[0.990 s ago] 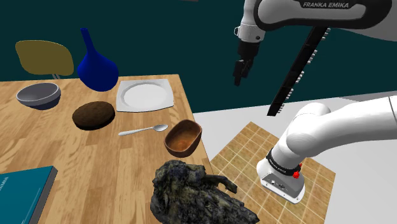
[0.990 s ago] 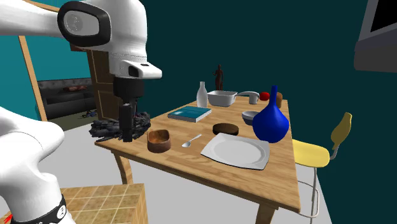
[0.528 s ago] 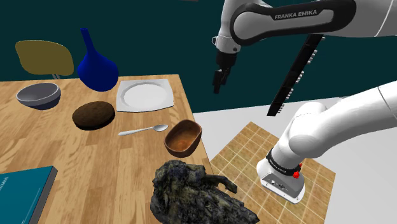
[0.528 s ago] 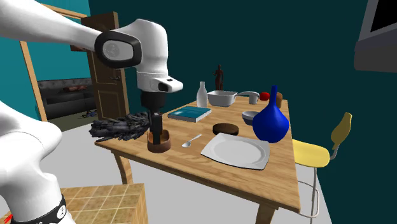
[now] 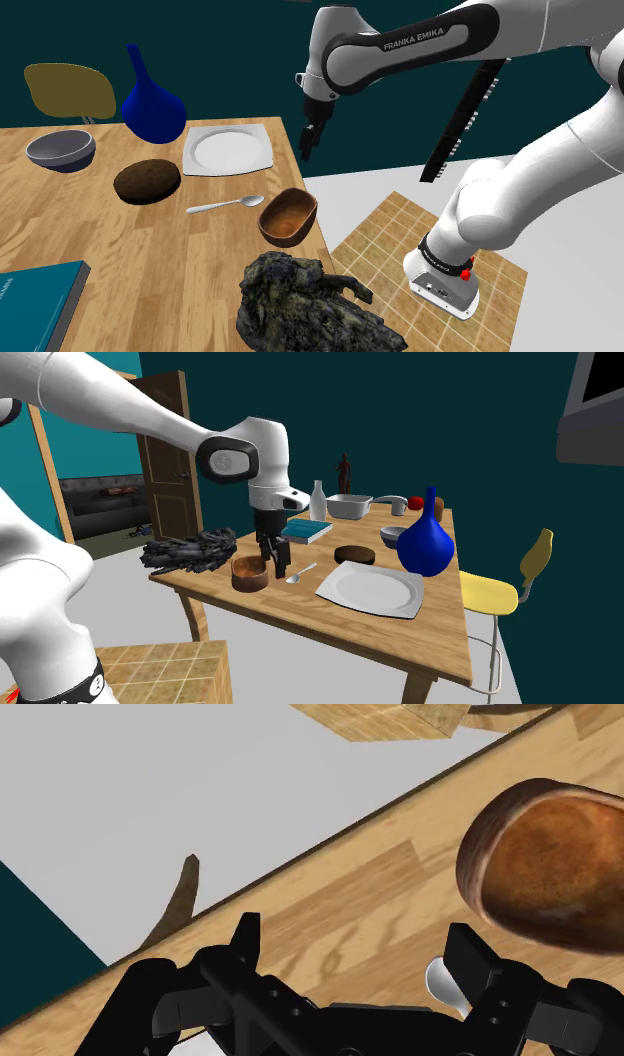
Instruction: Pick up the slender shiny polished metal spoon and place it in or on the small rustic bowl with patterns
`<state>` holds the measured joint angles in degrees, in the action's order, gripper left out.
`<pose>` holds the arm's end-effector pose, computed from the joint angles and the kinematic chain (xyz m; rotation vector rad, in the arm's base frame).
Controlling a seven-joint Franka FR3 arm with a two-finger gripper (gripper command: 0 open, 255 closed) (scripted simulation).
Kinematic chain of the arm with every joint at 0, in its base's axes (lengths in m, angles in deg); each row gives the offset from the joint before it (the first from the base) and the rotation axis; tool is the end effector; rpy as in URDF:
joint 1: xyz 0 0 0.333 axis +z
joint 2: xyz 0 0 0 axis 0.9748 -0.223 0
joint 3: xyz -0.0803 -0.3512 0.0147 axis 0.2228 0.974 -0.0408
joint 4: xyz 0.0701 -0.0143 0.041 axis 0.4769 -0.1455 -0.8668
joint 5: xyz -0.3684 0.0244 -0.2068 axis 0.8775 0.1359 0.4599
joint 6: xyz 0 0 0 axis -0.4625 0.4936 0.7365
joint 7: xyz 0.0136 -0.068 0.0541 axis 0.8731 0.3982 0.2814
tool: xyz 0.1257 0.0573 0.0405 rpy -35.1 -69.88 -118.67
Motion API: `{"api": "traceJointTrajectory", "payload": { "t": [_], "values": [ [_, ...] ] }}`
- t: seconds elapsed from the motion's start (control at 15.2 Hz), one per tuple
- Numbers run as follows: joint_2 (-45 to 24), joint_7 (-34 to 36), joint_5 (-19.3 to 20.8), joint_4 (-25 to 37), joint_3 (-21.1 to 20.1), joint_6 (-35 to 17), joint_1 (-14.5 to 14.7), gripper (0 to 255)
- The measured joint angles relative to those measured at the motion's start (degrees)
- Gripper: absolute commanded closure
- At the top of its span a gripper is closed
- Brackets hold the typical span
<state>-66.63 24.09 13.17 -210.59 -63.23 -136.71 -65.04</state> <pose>0.4257 0.1281 0.4379 -2.9602 -0.6615 -0.0227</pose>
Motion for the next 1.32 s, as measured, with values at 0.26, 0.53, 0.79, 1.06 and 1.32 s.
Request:
{"api": "traceJointTrajectory", "payload": {
  "t": [0.26, 0.53, 0.79, 1.06, 1.32],
  "values": [
    [-6.07, -1.58, -1.74, 2.91, -1.72, -5.02, 2.35, 0],
    [-12.38, -3.56, -3.11, 5.95, -3.33, -10.18, 4.4, 0],
    [-18.97, -4.75, -3.88, 10.13, -5.33, -14.55, 6.46, 0],
    [-24.68, -5.98, -4.03, 14.72, -7.14, -17.62, 8.28, 0],
    [-30.09, -6.42, -3.42, 19.27, -8.56, -20.05, 9.88, 0]
  ]
}}
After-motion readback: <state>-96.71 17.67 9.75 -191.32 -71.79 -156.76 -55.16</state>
